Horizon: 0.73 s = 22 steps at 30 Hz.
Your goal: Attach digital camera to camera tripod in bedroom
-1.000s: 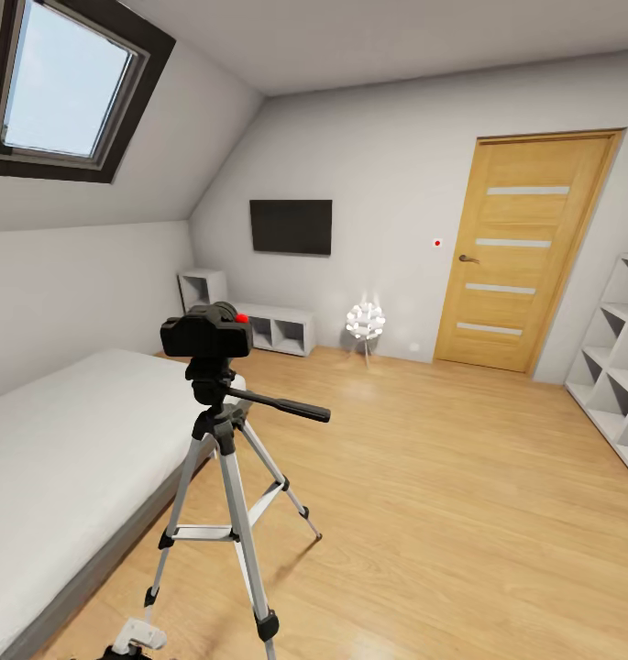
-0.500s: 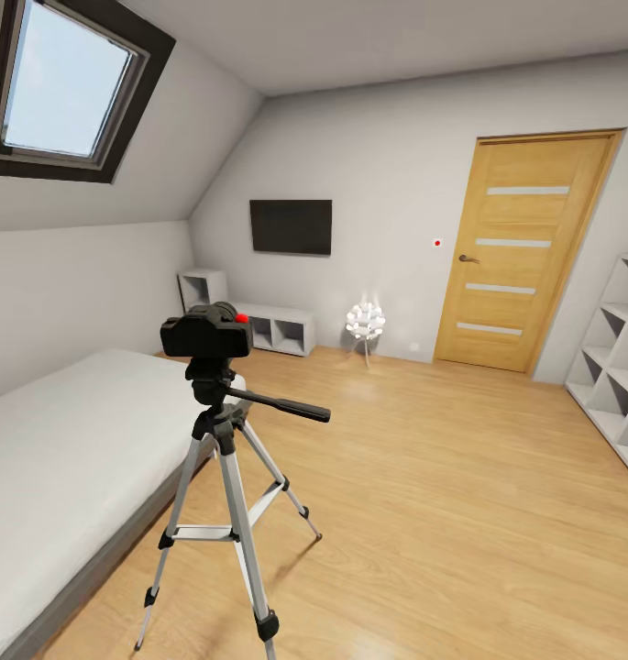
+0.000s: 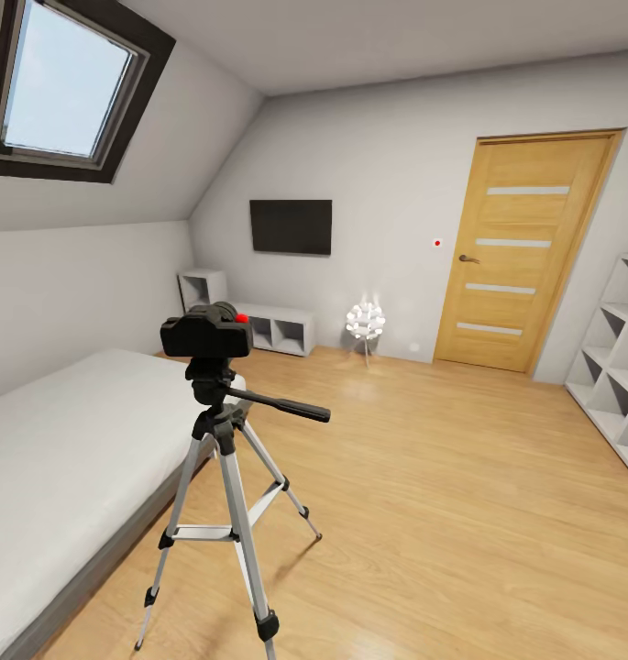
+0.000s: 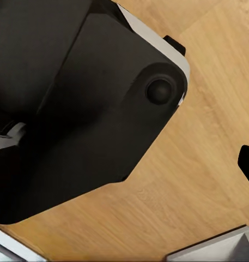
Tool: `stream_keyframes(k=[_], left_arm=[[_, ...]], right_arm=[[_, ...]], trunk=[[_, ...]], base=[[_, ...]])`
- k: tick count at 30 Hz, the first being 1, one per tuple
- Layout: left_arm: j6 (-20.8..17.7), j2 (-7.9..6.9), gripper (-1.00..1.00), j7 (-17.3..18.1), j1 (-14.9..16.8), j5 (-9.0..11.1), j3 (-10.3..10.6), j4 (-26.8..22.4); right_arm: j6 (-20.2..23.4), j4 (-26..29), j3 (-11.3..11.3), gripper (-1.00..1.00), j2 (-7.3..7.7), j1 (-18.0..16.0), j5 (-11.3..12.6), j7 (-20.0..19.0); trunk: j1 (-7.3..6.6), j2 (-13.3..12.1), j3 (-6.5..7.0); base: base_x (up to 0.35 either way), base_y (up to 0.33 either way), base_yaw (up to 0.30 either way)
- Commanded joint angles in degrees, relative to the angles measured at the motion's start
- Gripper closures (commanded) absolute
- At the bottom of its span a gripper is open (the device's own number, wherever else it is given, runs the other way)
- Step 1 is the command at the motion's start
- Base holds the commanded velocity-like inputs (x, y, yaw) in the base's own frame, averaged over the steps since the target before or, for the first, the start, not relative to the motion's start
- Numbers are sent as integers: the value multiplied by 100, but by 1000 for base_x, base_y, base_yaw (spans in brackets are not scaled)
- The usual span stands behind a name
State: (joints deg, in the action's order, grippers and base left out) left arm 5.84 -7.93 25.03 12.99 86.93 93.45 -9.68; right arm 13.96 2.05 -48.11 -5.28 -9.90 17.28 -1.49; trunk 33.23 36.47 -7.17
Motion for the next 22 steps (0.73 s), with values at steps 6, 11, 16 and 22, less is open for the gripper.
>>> stream_keyframes(k=[6, 11, 16, 22], left_arm=[[18, -6, -100, -525, -221, 37, 44, -1], [15, -6, -100, -867, -268, 39, 43, 0], [14, -7, -100, -1149, -290, 36, 48, 1], [14, -7, -100, -1250, -297, 35, 49, 1]], right_arm=[[26, 0, -43, -100, 6, 36, 57, -9], [26, -2, -43, -100, 3, 44, 56, -9], [27, -2, -48, -100, 1, 48, 50, -9], [28, -2, -43, -100, 1, 49, 50, -9]], trunk=[[2, 8, -9], [2, 8, -9], [2, 8, -9], [2, 8, -9]], base=[[0, 0, 0], [0, 0, 0], [0, 0, 0], [0, 0, 0]])
